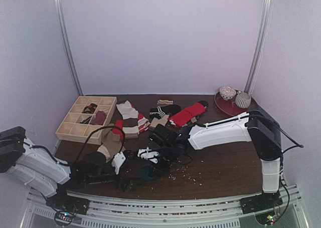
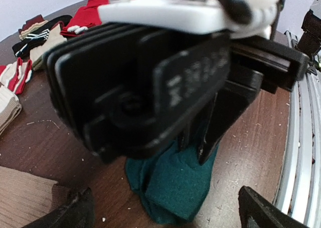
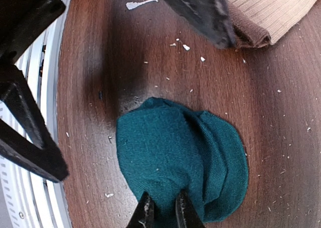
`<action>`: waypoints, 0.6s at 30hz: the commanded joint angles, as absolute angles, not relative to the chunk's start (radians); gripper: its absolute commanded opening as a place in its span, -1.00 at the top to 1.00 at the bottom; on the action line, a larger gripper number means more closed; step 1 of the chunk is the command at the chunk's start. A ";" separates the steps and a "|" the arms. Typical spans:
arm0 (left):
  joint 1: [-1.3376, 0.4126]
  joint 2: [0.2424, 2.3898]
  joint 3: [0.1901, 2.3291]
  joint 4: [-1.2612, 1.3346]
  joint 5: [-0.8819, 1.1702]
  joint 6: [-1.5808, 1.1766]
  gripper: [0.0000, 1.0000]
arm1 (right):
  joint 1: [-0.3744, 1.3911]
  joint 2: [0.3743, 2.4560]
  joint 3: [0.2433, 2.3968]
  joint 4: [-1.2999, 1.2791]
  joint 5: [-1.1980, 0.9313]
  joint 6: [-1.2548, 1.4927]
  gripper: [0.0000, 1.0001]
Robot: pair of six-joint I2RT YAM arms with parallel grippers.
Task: Roll the socks
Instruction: Pick up a pair of socks from the center of the board.
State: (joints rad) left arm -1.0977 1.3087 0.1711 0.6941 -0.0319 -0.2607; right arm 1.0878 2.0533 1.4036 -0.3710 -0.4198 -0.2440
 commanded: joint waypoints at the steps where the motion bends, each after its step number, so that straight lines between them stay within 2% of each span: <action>1: -1.053 1.375 0.245 0.793 0.076 -0.289 -0.96 | 1.085 2.151 1.327 -0.589 -0.310 -0.261 0.80; 8: -1.008 1.529 0.310 0.818 0.208 -0.337 -0.88 | 1.085 2.142 1.323 -0.586 -0.301 -0.263 0.80; 18: -0.985 1.571 0.267 0.871 0.282 -0.422 -0.78 | 1.085 2.137 1.310 -0.579 -0.292 -0.261 0.80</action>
